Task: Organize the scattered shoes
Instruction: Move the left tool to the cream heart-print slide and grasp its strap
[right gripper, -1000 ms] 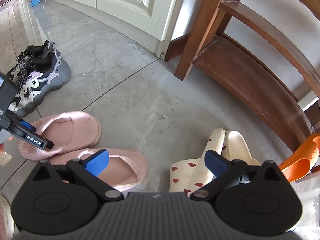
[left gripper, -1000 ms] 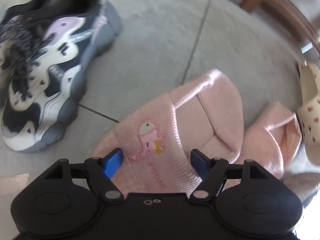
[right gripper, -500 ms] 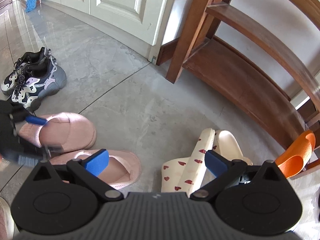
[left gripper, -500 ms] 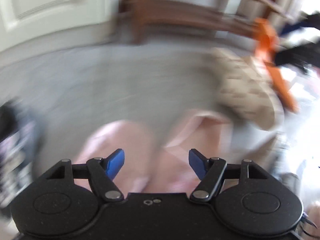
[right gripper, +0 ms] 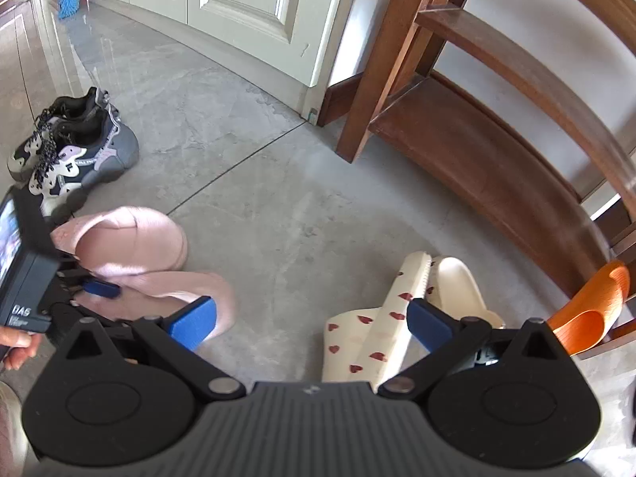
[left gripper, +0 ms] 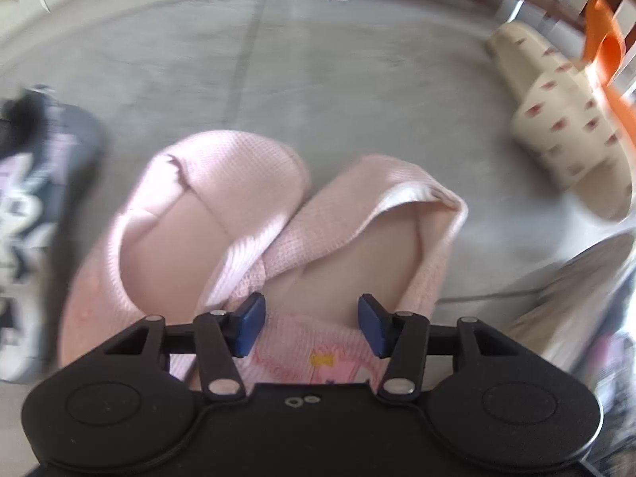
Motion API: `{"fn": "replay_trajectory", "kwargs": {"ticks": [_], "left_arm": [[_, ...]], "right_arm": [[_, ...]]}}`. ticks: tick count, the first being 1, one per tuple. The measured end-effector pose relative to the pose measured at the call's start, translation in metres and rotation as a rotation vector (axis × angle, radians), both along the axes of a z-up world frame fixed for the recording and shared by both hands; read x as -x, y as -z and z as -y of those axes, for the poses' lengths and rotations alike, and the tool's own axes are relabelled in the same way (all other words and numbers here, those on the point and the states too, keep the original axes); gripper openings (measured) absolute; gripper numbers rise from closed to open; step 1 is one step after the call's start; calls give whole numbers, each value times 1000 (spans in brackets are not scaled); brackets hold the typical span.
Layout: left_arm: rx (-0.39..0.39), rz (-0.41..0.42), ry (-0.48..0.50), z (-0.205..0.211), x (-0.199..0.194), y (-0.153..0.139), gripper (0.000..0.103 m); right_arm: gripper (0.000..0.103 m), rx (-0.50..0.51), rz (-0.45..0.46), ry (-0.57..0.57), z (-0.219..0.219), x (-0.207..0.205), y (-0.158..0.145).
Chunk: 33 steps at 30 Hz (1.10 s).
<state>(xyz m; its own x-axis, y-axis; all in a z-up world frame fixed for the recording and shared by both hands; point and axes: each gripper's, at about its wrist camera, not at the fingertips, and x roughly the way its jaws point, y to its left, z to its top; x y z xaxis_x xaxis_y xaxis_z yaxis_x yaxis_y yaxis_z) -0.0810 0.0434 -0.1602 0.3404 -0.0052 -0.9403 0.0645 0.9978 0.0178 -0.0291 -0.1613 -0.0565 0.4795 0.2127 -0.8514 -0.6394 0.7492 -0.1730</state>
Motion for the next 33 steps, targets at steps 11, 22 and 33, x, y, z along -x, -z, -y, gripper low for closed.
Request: {"fn": "replay_trajectory", "kwargs": {"ticks": [11, 22, 33], "left_arm": [[0, 158, 33, -3, -50, -28, 53], [-46, 278, 765, 79, -67, -131, 59], [181, 265, 708, 165, -70, -122, 61]], "right_arm": [[103, -10, 37, 12, 5, -6, -2], [103, -42, 123, 161, 91, -4, -47], [102, -49, 89, 401, 173, 47, -65]]}}
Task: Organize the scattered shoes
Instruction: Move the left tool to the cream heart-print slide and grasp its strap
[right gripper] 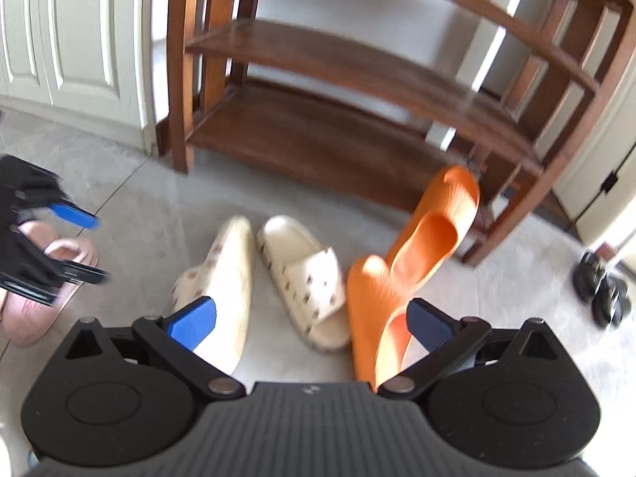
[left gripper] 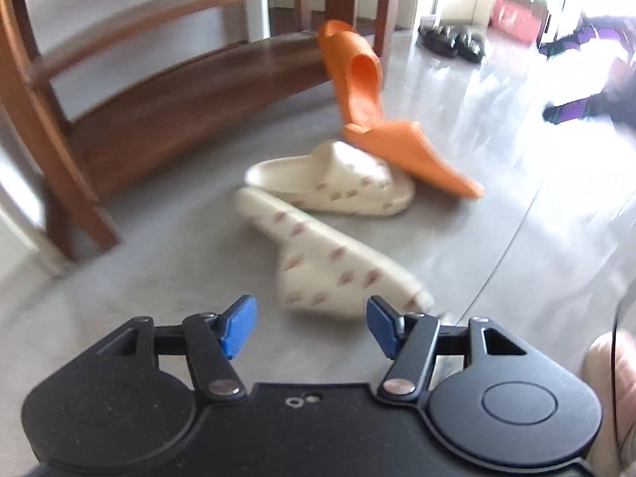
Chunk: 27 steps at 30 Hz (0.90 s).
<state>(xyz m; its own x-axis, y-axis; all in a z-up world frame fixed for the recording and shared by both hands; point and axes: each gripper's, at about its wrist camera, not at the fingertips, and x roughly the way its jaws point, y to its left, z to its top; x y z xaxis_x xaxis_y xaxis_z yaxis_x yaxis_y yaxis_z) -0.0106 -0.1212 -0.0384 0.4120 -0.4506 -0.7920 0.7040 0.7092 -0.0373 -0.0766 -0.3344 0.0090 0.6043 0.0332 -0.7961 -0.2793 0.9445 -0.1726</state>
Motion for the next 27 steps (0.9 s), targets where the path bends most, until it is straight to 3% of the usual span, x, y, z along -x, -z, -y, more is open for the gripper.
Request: {"fn": "replay_trajectory", "kwargs": {"ticks": [1, 5, 8, 10, 12, 14, 17, 19, 21, 24, 27], "left_arm": [[44, 1, 24, 1, -4, 13, 61], [85, -3, 53, -12, -18, 43, 61], [7, 33, 146, -13, -25, 57, 61], [-65, 107, 230, -8, -26, 64, 61], [-79, 104, 263, -9, -29, 67, 61], [-85, 75, 273, -9, -36, 75, 61], [-96, 85, 248, -8, -41, 80, 61], [-91, 41, 167, -6, -51, 88, 61], [-93, 56, 111, -6, -52, 95, 61], [-97, 84, 125, -2, -46, 99, 61], [-89, 126, 211, 2, -38, 95, 61]], "right_arm": [[102, -1, -7, -5, -5, 1, 3], [103, 27, -41, -64, -35, 8, 16], [103, 27, -74, -105, -41, 11, 28], [102, 19, -94, -117, -45, 10, 42], [102, 5, -93, -108, -46, 10, 51], [103, -56, -98, -67, -42, 19, 61], [103, -25, -117, -79, -41, 34, 71], [103, -6, -102, -98, -40, 38, 70], [103, 1, -77, -92, -37, 36, 67], [103, -25, -34, -40, -24, 21, 70], [103, -16, -4, -17, -13, 4, 78]]}}
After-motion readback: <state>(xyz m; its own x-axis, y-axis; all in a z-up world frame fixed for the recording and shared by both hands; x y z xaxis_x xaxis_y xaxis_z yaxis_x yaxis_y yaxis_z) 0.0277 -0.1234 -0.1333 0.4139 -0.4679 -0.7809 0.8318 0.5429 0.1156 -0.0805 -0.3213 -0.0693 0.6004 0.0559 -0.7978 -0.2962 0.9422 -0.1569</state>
